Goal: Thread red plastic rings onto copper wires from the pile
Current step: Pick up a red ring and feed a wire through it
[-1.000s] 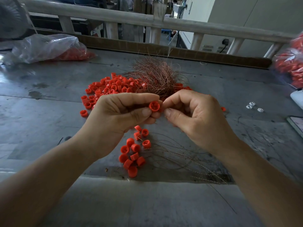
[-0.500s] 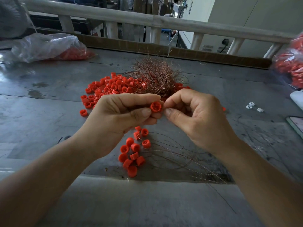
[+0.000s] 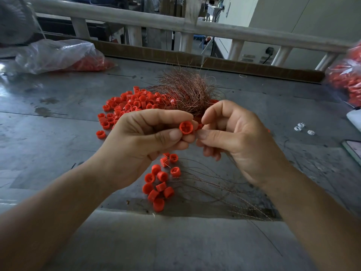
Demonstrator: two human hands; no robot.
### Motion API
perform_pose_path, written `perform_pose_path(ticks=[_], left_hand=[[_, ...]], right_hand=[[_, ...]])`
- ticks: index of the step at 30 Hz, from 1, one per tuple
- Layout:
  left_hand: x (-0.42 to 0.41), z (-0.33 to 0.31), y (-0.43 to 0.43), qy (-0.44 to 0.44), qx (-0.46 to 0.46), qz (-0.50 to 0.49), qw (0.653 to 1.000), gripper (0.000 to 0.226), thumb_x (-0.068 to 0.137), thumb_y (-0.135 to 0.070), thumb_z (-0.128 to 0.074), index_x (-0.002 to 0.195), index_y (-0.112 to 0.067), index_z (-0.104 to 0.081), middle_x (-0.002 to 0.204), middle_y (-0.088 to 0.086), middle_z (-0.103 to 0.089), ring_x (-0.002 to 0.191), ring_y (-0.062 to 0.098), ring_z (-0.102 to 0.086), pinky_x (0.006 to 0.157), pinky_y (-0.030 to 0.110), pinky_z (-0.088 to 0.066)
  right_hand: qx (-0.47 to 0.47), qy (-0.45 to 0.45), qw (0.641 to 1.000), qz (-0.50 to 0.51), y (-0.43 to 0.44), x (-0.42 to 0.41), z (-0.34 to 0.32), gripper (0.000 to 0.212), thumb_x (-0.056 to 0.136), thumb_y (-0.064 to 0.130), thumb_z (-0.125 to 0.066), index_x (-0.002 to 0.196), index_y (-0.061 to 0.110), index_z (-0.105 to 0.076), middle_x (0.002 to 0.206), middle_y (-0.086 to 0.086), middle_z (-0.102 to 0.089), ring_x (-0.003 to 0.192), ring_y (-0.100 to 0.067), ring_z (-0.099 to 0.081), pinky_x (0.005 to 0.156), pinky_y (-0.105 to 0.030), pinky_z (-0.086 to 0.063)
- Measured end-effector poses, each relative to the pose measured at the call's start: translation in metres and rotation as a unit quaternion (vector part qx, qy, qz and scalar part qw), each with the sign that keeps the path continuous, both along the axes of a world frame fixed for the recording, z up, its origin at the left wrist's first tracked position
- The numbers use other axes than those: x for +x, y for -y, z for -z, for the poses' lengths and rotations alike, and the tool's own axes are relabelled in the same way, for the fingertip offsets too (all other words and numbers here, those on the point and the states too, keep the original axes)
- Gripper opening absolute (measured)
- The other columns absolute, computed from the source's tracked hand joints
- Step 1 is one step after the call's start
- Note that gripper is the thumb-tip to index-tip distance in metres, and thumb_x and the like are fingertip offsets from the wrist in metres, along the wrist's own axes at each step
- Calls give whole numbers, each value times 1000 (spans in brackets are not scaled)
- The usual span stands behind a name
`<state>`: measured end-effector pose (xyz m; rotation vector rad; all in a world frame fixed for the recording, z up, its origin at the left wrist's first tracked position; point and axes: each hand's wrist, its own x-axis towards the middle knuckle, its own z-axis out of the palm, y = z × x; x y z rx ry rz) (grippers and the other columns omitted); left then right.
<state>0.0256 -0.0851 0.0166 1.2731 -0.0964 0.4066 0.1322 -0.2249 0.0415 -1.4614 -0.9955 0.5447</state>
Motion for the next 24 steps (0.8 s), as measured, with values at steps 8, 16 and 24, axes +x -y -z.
perform_pose_path(ticks=[8, 16, 24], left_hand=[[1, 2, -1, -34, -14, 31, 999, 23, 63, -9, -64, 83, -13, -75, 80, 6, -73, 72, 13, -69, 63, 18, -54], [2, 2, 1, -52, -35, 10, 998, 23, 59, -10, -65, 80, -12, -75, 78, 7, -72, 71, 13, -69, 63, 19, -54], [1, 0, 2, -53, -49, -10, 997, 23, 56, -11, -66, 78, -13, -76, 77, 6, -72, 70, 13, -70, 62, 19, -54]], right_hand=[[-46, -69, 996, -17, -3, 1, 7, 22, 74, -2, -63, 74, 13, -46, 52, 1, -60, 41, -8, -52, 38, -16, -36], [-162, 91, 982, 34, 2, 31, 7, 20, 64, 28, -75, 75, 19, -59, 68, 2, -67, 67, -14, -64, 65, -27, -53], [-284, 294, 843, 350, 19, 109, 34, 3, 79, 20, -68, 80, 17, -68, 88, -10, -69, 90, -27, -62, 80, -33, -46]])
